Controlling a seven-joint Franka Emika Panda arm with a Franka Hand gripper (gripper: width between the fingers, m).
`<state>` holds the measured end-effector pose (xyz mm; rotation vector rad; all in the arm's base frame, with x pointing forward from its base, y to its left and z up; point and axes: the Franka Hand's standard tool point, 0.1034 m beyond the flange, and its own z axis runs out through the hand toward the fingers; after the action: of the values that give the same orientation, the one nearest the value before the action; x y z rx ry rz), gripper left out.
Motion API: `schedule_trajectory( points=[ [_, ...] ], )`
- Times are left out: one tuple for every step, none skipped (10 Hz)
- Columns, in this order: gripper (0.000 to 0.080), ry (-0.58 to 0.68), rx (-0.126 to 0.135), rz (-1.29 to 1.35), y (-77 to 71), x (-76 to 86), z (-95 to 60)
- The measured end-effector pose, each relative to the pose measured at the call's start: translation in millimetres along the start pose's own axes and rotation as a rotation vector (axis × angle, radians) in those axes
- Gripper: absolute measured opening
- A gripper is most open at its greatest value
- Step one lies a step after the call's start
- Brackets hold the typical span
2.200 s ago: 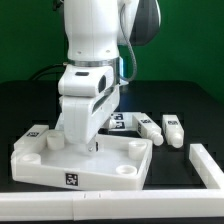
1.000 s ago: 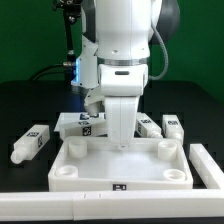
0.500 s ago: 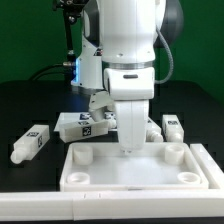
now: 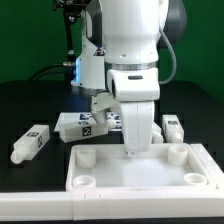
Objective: Assemble desk
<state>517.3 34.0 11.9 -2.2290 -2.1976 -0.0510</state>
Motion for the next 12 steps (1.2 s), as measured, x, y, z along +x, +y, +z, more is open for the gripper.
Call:
schedule_trajectory(
  points=[
    [0.0313,0.000,0.000,0.000,0.0,-0.1,0.0],
    [0.0313,0.000,-0.002,0.010,0.3,0.8,-1.3],
    [0.0450,-0.003,-0.012,0.053,0.5,5.2,-9.9],
    [0.0582,-0.008,-0.019,0.089,-1.8,10.0,-21.5],
    [0.0582,-0.013,-0.018,0.149,-7.4,13.8,-29.3],
    [0.0638,-0.011,-0.027,0.252,-15.1,22.5,-34.8],
    [0.0638,-0.007,-0.034,0.295,-22.0,31.3,-36.6],
    [0.0647,-0.006,-0.034,0.296,-23.0,33.9,-35.5],
    [0.0647,-0.006,-0.034,0.308,-22.4,32.4,-35.1],
    [0.0648,-0.006,-0.033,0.318,-22.7,32.6,-35.0],
    [0.0648,-0.004,-0.034,0.346,-23.2,32.8,-35.6],
    [0.0648,0.000,-0.038,0.476,-28.1,33.1,-39.4]
  ],
)
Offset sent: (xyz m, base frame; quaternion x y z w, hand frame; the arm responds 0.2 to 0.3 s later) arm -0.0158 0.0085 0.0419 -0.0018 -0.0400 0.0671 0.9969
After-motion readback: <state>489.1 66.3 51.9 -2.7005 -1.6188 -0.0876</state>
